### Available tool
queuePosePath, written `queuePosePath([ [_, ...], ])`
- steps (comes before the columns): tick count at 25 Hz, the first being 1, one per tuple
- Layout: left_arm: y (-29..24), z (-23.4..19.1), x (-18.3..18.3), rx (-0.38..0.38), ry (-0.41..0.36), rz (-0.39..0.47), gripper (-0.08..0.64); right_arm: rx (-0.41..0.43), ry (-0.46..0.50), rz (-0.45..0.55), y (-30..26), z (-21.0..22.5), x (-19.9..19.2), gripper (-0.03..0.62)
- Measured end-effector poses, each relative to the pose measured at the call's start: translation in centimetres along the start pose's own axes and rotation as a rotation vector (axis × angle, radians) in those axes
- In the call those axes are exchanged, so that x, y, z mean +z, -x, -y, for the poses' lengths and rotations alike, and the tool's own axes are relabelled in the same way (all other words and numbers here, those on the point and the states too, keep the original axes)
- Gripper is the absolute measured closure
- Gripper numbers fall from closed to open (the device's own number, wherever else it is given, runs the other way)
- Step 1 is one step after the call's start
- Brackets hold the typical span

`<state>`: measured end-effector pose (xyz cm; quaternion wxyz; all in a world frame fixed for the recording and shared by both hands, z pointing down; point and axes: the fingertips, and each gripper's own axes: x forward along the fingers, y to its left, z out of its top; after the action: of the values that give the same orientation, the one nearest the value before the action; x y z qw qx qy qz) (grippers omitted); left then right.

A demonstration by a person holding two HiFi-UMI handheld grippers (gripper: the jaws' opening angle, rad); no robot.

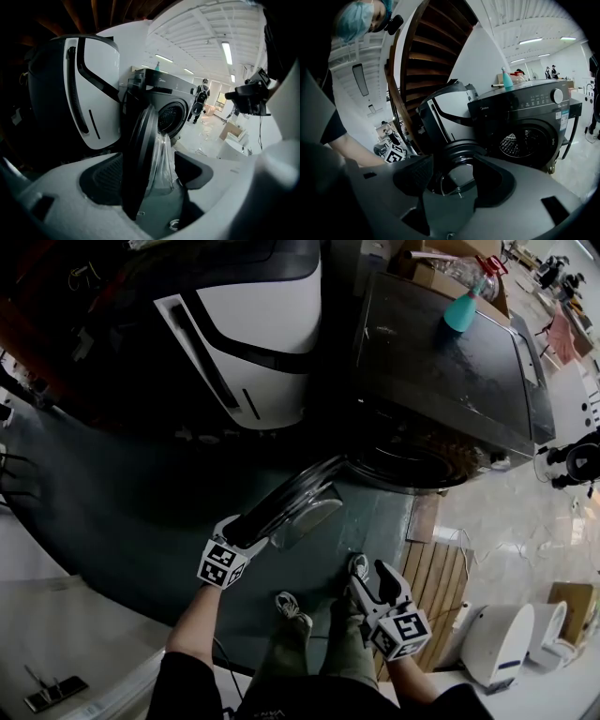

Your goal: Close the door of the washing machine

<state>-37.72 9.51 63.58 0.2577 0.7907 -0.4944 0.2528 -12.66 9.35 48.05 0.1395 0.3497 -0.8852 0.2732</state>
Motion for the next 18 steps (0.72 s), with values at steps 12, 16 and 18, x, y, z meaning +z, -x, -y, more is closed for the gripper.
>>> queuePosePath([
  [12, 0.1, 4.7, -0.7, -0.055, 0.098, -0.047, 0.216, -0.115, -0.050, 0.028, 3.7, 2.6, -1.4, 0.353],
  [16, -0.3, 8.2, -1.0, -0.112, 0.140, -0.042, 0.219, -0.149, -0.078, 0.042, 5.0, 3.9, -1.9, 0.354],
  [18, -0.7, 10.4, -1.1, -0.148, 0.154, -0.037, 0.219, -0.166, -0.104, 0.058, 5.7, 4.5, -1.9, 0.354],
])
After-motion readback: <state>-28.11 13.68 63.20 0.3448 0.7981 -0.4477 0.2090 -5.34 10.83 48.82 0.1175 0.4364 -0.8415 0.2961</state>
